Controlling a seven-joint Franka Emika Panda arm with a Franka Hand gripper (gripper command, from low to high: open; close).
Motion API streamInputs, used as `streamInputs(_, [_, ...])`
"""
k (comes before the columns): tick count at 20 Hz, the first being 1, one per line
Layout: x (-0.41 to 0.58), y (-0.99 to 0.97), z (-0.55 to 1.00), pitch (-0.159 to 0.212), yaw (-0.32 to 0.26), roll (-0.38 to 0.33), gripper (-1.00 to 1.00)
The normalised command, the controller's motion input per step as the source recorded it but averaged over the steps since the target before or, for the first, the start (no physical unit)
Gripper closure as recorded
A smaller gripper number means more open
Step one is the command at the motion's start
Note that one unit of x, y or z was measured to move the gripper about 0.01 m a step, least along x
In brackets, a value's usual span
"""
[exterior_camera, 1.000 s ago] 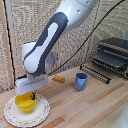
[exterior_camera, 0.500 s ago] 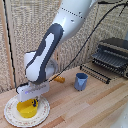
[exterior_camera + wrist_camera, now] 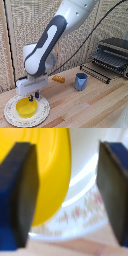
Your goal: Notice the yellow vessel located before you. Bring your fastener close to the yellow vessel and smoothly hold it. Transfer the yellow vessel above the white plating and let go of your hold on it, then set the vessel on the plating.
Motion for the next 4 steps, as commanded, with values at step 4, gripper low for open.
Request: streamInputs(4, [0.148,-0.01,0.42,0.033,0.086,0.0,-1.0])
